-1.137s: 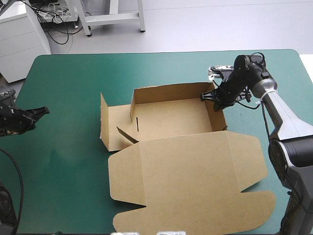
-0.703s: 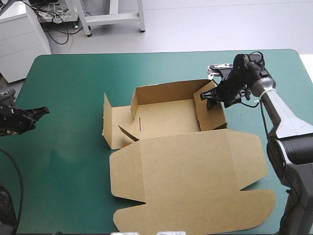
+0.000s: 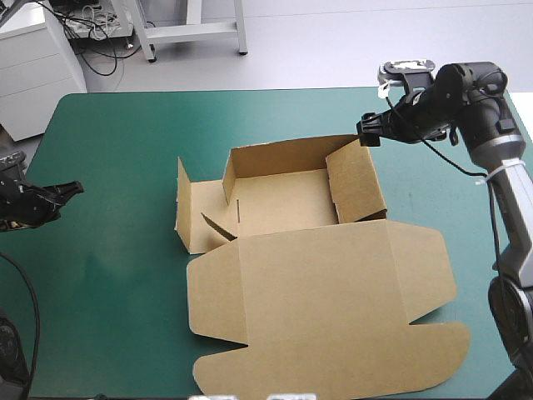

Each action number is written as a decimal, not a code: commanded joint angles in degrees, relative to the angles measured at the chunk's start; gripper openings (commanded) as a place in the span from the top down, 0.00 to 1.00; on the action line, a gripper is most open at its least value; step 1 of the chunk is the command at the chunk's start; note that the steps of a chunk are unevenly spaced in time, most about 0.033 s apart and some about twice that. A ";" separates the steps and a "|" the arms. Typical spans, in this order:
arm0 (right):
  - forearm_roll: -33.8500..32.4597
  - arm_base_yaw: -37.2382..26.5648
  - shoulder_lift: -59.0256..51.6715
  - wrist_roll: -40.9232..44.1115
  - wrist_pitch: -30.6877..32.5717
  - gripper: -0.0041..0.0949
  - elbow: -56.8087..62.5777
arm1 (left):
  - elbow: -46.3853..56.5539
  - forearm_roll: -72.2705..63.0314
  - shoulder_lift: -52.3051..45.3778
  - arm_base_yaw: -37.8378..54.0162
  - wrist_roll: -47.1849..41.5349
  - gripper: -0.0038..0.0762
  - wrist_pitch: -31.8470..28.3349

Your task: Fold the box

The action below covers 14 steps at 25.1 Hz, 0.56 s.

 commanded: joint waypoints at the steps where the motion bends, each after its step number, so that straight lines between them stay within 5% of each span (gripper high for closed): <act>1: -1.86 -0.17 -3.88 -0.11 0.19 0.09 -1.80 | -1.53 -0.40 -2.20 0.17 -0.64 0.97 -2.22; 14: 0.47 -0.17 3.69 1.28 0.19 0.09 0.78 | -1.53 0.29 -2.20 0.17 -0.64 0.97 -2.89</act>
